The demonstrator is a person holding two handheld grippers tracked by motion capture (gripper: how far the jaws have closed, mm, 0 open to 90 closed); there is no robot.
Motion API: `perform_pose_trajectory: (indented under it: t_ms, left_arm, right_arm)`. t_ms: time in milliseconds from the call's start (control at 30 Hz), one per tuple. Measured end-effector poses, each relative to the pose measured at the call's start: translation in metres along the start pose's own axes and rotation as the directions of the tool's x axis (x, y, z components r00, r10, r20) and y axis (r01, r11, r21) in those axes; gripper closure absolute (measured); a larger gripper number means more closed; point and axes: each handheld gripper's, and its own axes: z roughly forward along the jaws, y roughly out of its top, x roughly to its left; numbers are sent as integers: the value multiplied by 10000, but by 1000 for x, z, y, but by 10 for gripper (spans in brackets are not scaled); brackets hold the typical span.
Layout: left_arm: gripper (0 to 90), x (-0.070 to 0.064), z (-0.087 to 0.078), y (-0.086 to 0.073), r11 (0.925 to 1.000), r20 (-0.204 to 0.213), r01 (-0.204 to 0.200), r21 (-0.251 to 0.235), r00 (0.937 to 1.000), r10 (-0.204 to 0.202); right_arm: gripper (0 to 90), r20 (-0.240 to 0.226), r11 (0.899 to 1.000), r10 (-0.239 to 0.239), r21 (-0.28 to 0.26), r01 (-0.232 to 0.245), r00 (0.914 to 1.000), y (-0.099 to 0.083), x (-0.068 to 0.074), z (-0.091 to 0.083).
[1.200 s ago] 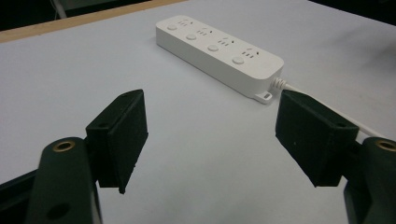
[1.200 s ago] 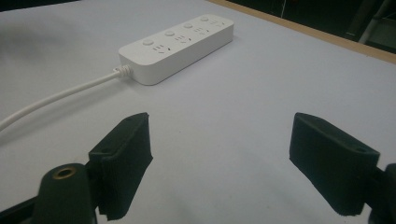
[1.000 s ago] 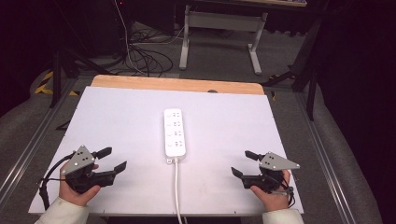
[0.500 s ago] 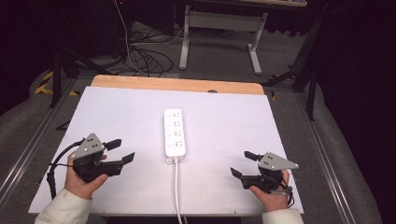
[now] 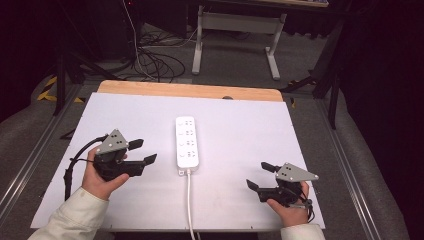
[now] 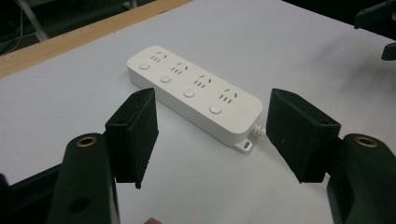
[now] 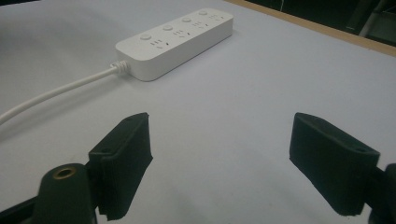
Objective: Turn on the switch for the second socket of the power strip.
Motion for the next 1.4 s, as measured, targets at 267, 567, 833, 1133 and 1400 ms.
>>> perform_pose_trajectory:
  t_ms: [267, 567, 833, 1133, 1400]
  left_arm:
    - [375, 1, 16, 13, 9996, 238, 284, 40, 9993, -285]
    - [386, -2, 35, 27, 9998, 293, 28, 210, 9996, -34]
    - [398, -2, 50, 35, 9994, 312, 15, 338, 9995, -26]
    - [441, -4, 67, 44, 9994, 606, -119, 330, 9981, 99]
    - [501, -7, 83, 52, 9990, 644, -185, 412, 9978, 158]
  right_arm:
    - [214, -25, 10000, 28, -29, -29, 10000, 0, 0, 0]
    - [215, -35, 10000, 20, -56, -21, 10000, 0, -1, -1]
    - [214, -62, 10000, -10, -57, 10, 10000, 0, -1, -1]
    - [213, -93, 10000, -5, -65, 4, 10000, -1, -1, -1]
    - [212, -133, 10000, -3, -76, 2, 9999, -1, -1, -1]
